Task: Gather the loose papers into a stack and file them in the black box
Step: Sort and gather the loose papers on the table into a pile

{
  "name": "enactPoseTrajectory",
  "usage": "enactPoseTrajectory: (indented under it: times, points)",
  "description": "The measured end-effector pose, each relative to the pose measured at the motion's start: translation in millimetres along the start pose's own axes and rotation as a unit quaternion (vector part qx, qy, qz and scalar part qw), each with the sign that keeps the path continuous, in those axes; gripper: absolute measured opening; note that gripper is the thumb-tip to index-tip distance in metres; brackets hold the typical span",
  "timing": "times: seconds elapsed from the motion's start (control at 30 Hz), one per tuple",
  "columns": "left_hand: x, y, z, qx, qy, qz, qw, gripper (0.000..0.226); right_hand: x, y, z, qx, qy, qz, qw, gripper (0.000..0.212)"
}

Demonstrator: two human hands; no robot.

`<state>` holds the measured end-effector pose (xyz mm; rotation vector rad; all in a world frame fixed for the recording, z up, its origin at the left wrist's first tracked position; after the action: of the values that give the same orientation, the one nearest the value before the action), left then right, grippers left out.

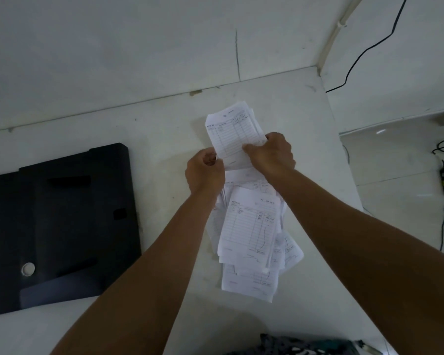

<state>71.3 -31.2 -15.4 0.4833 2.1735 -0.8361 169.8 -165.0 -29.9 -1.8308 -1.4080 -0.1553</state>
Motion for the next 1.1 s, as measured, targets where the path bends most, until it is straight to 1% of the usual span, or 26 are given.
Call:
enactPoseTrajectory:
  times: [0.03,0.07,0.13,0.17,0.2,0.27,0.33,0.4,0.53,0.63,0.73,0.8,0.83,0.87,0.9,0.93,0.97,1.03,1.1]
  points:
    - [0.8,0.7,-1.5,0.009,0.003,0.003,1.0,0.029,0.8,2.9,-1.4,0.015,0.019,0.016,1.0,0.056]
    - [2.0,0.8,-3.7,0.016,0.019,0.011,1.0,0.033,0.8,5.6,-3.1,0.025,0.035,0.022,0.999,0.05]
    - [7.6,-0.5,-8.5,0.017,0.069,0.038,0.997,0.057,1.7,7.1,-6.4,0.038,0.046,0.01,0.998,0.031]
    - [10.9,-3.2,-9.7,0.02,0.096,0.056,0.994,0.067,2.2,6.4,-8.0,0.039,0.048,0.002,0.998,0.025]
    - [12.8,-8.2,-9.7,0.026,0.119,0.079,0.989,0.071,0.8,6.7,-7.6,0.041,0.054,-0.005,0.998,0.022]
    - [16.9,-20.3,-7.4,0.028,0.157,0.127,0.979,0.066,-3.4,5.8,-3.9,0.051,0.07,-0.01,0.996,0.018]
    - [23.7,-30.5,-5.0,0.014,0.196,0.165,0.967,0.057,-7.4,4.7,-0.9,0.049,0.077,-0.017,0.996,0.013]
    - [32.7,-37.9,-0.6,0.015,0.228,0.187,0.955,0.052,-11.3,3.8,-2.6,0.029,0.095,-0.022,0.995,0.009]
    - [39.8,-41.7,4.3,0.015,0.259,0.227,0.939,0.037,-14.2,-0.9,-9.1,-0.031,0.128,-0.04,0.99,0.01]
    - [38.6,-38.9,6.9,0.022,0.287,0.24,0.927,0.04,-13.1,-9.8,-14.4,-0.074,0.145,-0.083,0.983,0.006]
    - [38.8,-41.2,6.9,0.023,0.296,0.252,0.921,0.048,-11.5,-16.1,-23.7,-0.09,0.169,-0.122,0.974,0.004]
    - [38.6,-46.4,4.8,0.009,0.301,0.302,0.904,0.052,-11.8,-16.8,-31.6,-0.086,0.197,-0.12,0.969,0.005]
    - [39.0,-50.8,4.7,0.008,0.303,0.347,0.888,0.052,-12.3,-15.9,-34.0,-0.076,0.206,-0.113,0.969,0.005]
    - [41.7,-55.7,6.8,0.025,0.312,0.393,0.864,0.051,-13.2,-14.7,-34.3,-0.06,0.205,-0.107,0.971,0.005]
    - [47.2,-60.2,10.1,0.058,0.331,0.427,0.839,0.051,-14.6,-14.2,-33.2,-0.043,0.197,-0.103,0.974,0.007]
    - [55.2,-63.3,13.8,0.095,0.355,0.441,0.819,0.054,-17.1,-13.7,-30.7,-0.029,0.189,-0.1,0.977,0.011]
    - [64.5,-64.5,16.7,0.127,0.379,0.436,0.806,0.058,-19.1,-14.3,-28.4,-0.019,0.183,-0.097,0.978,0.014]
    - [79.1,-63.1,20.0,0.154,0.405,0.416,0.799,0.065,-21.5,-17.2,-25.3,-0.013,0.179,-0.098,0.979,0.019]
    - [83.1,-60.9,21.6,0.153,0.411,0.414,0.797,0.067,-22.2,-21.0,-24.9,-0.026,0.177,-0.111,0.978,0.021]
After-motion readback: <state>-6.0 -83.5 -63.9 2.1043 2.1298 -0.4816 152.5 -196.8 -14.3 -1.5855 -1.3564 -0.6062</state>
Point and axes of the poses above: each hand's wrist, its own y-axis towards the middle knuckle, its own z-axis out of the palm, x = y × z, the point moved 4 cm from there along y, towards the middle knuckle, and after that the axes turned 1 degree about -x, right-handed, at the moved point
